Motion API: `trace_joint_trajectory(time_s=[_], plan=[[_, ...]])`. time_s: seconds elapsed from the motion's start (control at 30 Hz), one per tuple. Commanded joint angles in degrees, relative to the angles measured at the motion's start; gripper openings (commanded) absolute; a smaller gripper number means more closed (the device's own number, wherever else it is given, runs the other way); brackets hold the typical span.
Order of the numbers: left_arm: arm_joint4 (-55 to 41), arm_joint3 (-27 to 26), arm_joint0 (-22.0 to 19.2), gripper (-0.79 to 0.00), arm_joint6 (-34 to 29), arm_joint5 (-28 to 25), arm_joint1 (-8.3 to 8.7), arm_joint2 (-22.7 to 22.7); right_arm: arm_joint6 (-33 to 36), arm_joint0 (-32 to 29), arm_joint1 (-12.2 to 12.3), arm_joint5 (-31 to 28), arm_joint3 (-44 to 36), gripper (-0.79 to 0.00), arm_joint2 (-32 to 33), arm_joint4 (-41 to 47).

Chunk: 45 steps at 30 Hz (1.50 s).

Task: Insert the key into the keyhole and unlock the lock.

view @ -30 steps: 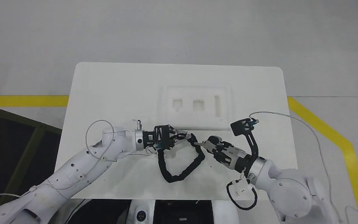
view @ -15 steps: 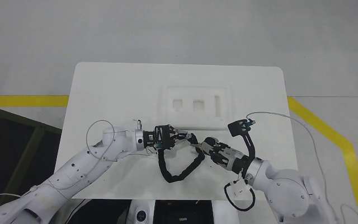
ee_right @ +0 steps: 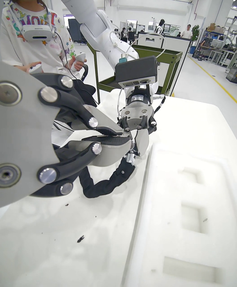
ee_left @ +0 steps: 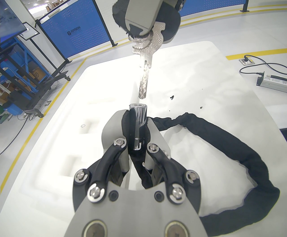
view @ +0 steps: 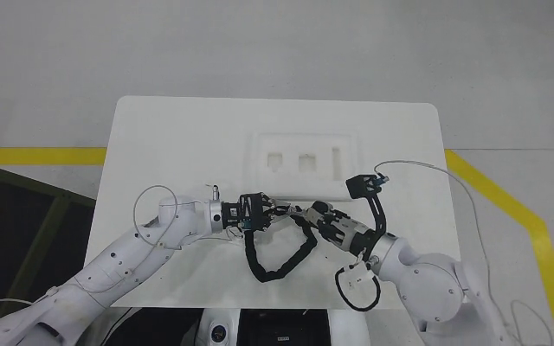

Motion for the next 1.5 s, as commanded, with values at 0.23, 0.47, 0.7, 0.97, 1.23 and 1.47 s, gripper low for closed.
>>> trace_joint_trajectory(time_s=[0.23, 0.47, 0.7, 0.97, 1.23, 1.47], plan=[[0.0, 0.0, 0.0, -0.785, 0.0, 0.0, 0.00, 0.0, 0.0, 0.6, 0.0, 1.0, 0.9, -0.785, -0.5, 0.0], [0.0, 0.0, 0.0, -0.785, 0.0, 0.0, 0.00, 0.0, -0.7, 1.0, -0.1, 0.9, 1.5, -0.785, -0.8, 0.9], [0.0, 0.0, 0.0, -0.785, 0.0, 0.0, 0.00, 0.0, -0.4, 1.4, -0.1, 1.5, 2.1, -0.785, -1.2, 0.3], [0.0, 0.0, 0.0, -0.785, 0.0, 0.0, 0.00, 0.0, -0.1, 1.8, 0.0, 2.4, 1.7, -0.785, -1.7, -1.2], [0.0, 0.0, 0.0, -0.785, 0.0, 0.0, 0.00, 0.0, 1.0, 2.1, 0.1, 3.0, 1.5, -0.785, -1.8, -2.1], [0.0, 0.0, 0.0, -0.785, 0.0, 0.0, 0.00, 0.0, 1.5, 2.1, 0.1, 3.3, 1.5, -0.785, -1.7, -2.3]])
